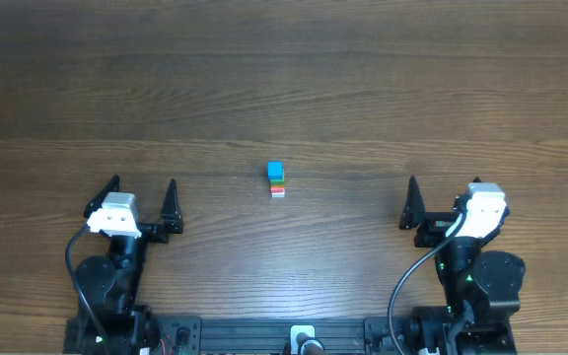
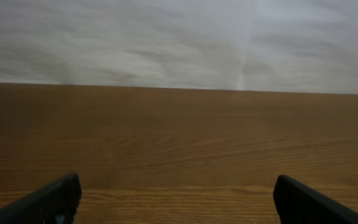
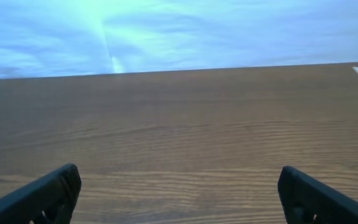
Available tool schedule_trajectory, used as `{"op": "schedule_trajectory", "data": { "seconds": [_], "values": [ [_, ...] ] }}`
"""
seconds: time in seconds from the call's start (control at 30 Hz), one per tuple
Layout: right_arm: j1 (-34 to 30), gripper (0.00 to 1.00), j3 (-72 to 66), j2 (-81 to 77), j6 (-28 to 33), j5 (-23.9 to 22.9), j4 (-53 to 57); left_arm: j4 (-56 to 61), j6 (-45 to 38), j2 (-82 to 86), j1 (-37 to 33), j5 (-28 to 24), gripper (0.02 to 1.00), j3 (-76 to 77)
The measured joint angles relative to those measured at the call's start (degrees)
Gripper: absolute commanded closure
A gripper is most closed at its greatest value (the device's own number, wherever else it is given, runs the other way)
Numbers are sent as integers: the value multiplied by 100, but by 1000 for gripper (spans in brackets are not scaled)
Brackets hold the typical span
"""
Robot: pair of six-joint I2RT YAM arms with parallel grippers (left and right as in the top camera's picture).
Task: Stack Cubes
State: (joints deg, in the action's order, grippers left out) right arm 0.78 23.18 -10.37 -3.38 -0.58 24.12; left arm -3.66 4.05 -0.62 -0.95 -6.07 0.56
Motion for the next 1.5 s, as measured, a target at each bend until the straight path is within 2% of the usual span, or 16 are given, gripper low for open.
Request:
{"op": "schedule_trajectory", "data": {
  "seconds": [0.17, 0.3, 0.6, 1.5],
  "values": [
    [0, 9, -726, 149, 107, 138, -1012, 0, 0, 0, 0, 0, 18, 0],
    [0, 7, -1123, 157, 243, 179, -1340, 0, 0, 0, 0, 0, 18, 0],
    [0, 7, -1587, 922, 538, 201, -1377, 0, 0, 0, 0, 0, 18, 0],
    [0, 9, -2236, 949, 752, 201, -1985, 0, 0, 0, 0, -2, 18, 0]
  ]
}}
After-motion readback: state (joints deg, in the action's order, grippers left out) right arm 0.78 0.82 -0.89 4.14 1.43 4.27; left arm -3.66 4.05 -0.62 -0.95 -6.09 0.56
